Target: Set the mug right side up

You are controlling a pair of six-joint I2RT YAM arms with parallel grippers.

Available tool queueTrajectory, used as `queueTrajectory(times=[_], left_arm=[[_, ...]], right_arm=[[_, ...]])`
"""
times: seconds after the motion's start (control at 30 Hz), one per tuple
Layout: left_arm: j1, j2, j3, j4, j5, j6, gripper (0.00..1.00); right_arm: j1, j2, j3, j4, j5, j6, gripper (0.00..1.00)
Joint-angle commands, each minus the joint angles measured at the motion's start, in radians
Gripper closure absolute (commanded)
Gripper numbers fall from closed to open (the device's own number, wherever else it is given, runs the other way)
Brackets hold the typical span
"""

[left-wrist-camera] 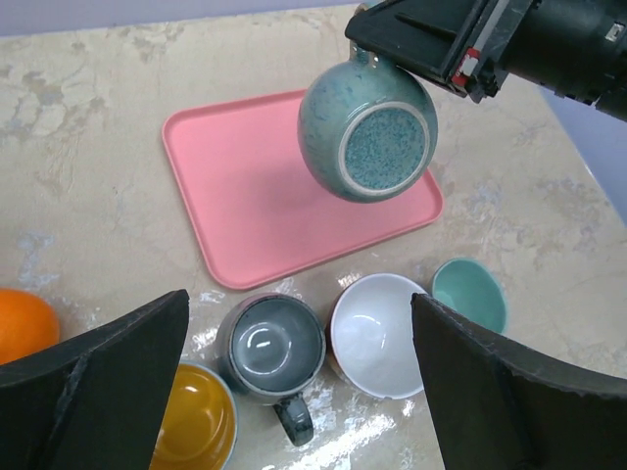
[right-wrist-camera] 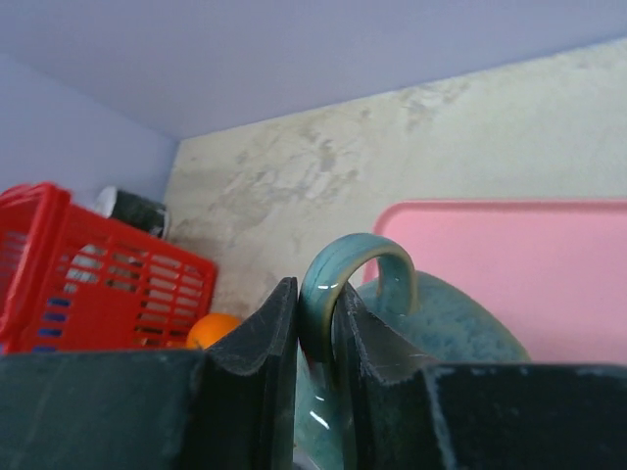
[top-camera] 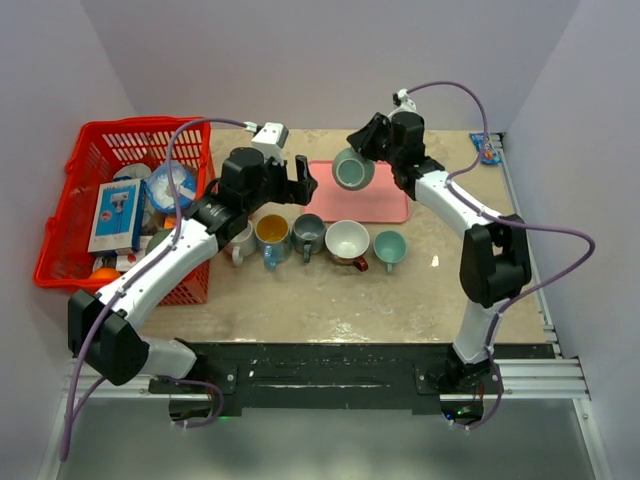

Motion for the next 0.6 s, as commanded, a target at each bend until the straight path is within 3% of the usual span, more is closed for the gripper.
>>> queueTrajectory(times=[0.0, 0.3, 0.57], left_arm=[[0.007, -0.034, 0.088, -0.013, 0.026, 0.0, 0.01], [0.007, -0.067, 0.213, -0.044, 0.071, -0.028, 0.01], [0.008, -0.074, 0.223, 0.005, 0.186, -0.078, 0.01]], right_arm=[[-0.005, -0.15, -0.03, 0.25, -0.211, -0.088, 1.0], [-0.006, -0.431, -0.22, 0.247, -0.379, -0.163, 1.0], [0.026, -0.634, -0.334, 0.129, -0.318, -0.31, 1.0]])
